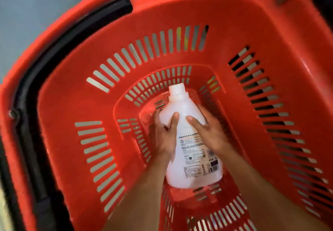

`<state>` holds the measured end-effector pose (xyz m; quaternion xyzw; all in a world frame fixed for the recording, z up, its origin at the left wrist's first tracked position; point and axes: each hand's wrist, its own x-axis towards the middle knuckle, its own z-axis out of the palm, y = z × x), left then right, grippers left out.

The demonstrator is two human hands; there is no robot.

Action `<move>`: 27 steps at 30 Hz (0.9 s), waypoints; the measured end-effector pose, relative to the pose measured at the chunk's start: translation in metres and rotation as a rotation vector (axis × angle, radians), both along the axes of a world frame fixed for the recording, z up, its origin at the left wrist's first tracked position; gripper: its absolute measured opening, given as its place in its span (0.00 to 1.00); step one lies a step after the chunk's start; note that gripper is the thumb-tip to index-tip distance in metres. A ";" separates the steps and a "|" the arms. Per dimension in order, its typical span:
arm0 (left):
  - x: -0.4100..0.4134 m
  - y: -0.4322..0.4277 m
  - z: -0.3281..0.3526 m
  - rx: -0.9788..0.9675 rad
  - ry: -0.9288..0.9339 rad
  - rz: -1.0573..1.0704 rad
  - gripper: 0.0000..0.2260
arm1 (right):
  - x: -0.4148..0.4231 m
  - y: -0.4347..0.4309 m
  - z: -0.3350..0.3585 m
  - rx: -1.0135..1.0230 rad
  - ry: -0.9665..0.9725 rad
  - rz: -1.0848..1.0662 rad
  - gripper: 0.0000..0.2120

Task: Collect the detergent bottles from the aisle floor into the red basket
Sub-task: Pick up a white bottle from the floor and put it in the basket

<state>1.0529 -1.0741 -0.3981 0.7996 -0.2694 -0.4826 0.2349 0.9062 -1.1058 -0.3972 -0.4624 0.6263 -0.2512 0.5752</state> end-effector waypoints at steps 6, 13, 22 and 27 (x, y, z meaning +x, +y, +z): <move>0.009 0.013 -0.016 0.115 -0.258 -0.304 0.27 | -0.008 0.029 -0.041 -0.142 0.164 0.133 0.22; 0.022 0.008 0.129 0.164 -0.678 -1.078 0.28 | -0.031 0.077 0.075 0.135 0.314 0.319 0.32; -0.007 0.039 0.492 -0.083 -0.836 -1.389 0.24 | -0.031 0.124 0.455 0.185 0.498 0.249 0.28; -0.016 0.063 0.634 -0.320 -0.889 -1.542 0.27 | -0.037 0.157 0.627 0.107 0.720 0.201 0.24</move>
